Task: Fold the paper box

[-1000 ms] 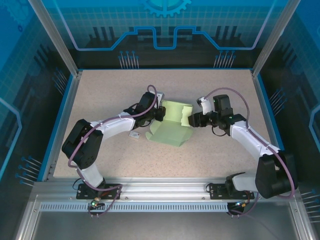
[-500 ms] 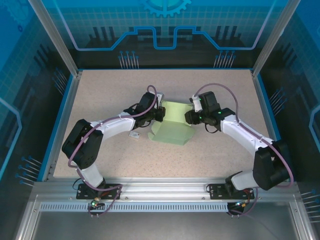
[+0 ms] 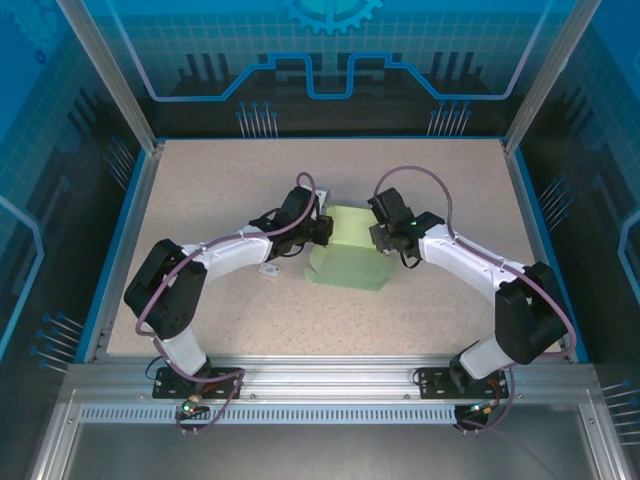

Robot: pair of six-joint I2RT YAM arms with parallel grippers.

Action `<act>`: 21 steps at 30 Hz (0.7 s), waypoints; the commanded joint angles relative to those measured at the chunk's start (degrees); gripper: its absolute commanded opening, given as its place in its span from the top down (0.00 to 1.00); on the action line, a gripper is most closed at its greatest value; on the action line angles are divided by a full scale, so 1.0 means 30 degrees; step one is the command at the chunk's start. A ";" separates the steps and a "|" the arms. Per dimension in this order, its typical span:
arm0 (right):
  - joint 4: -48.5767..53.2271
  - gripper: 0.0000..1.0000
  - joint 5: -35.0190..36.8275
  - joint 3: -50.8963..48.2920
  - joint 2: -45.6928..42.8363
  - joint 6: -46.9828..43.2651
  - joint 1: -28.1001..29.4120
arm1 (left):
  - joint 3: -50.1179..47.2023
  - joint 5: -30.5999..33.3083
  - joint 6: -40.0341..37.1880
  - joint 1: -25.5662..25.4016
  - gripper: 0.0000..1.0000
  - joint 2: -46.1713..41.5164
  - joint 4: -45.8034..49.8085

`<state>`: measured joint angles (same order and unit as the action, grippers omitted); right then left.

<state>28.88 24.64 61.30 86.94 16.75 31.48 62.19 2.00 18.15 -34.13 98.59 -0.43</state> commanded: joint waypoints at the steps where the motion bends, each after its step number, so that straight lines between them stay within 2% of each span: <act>1: 0.0772 0.76 0.2160 0.0628 0.0332 0.0377 0.0202 | 0.0554 -0.0711 0.0417 -0.0173 0.93 -0.1045 -0.0200; 21: 0.2920 0.81 0.5670 0.1774 0.1677 0.0627 0.0462 | 0.0802 -0.0652 0.0893 -0.0460 0.94 -0.1163 0.0336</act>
<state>33.43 35.07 65.60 90.41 19.33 32.77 62.22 1.69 20.91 -35.31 97.45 -0.56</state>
